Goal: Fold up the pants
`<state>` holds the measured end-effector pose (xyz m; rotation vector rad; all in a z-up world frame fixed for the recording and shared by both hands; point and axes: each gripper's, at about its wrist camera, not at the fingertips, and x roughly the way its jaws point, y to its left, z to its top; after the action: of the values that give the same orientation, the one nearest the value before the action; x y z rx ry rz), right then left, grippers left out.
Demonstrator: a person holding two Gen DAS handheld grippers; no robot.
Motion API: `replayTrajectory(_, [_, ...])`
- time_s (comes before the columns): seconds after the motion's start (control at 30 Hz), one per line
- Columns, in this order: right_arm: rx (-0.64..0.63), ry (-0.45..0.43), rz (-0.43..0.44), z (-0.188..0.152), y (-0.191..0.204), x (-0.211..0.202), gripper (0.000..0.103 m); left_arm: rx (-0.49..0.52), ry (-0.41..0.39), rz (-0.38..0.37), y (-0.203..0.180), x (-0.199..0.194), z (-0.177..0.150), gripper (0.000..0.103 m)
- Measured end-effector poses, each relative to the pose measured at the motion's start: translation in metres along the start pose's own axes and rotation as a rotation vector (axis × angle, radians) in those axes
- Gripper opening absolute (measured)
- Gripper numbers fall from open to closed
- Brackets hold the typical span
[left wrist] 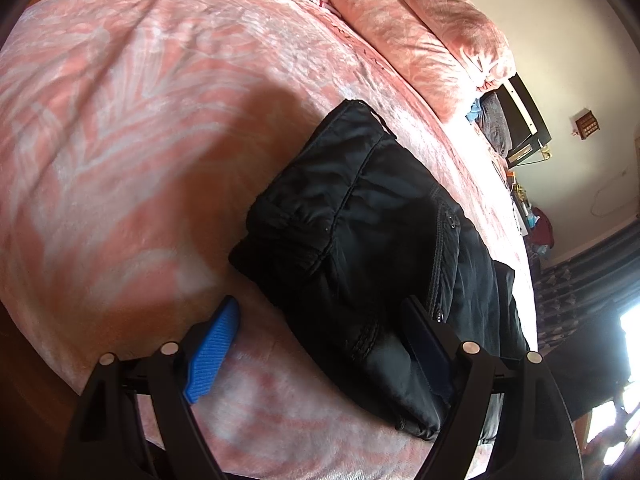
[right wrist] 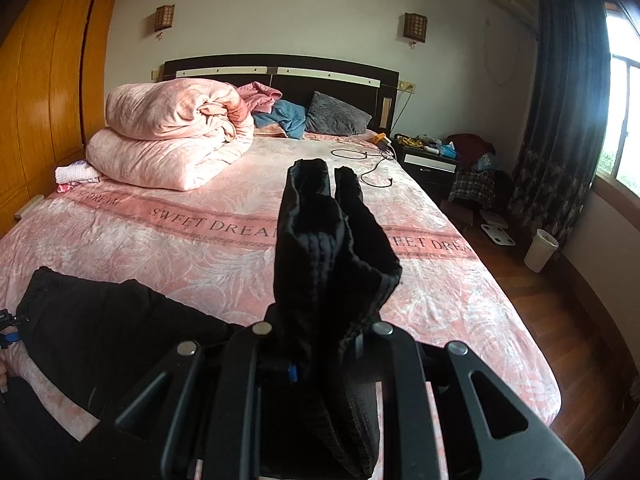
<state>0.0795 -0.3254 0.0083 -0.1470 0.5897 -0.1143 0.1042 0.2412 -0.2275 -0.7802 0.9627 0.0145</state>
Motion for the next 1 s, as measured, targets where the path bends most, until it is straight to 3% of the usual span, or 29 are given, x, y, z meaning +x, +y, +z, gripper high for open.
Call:
replayTrajectory(0.2, [-0.038,0.024,0.024,-0.002,0.029,0.009,0.015,-0.008,-0.001,-0.014,0.002,-0.001,-0.001,0.083])
replayTrajectory(1.0, [-0.324,0.070,-0.009,-0.034,0.123,0.023,0.015,-0.020,-0.001,-0.034,0.005,-0.003,-0.003,0.083])
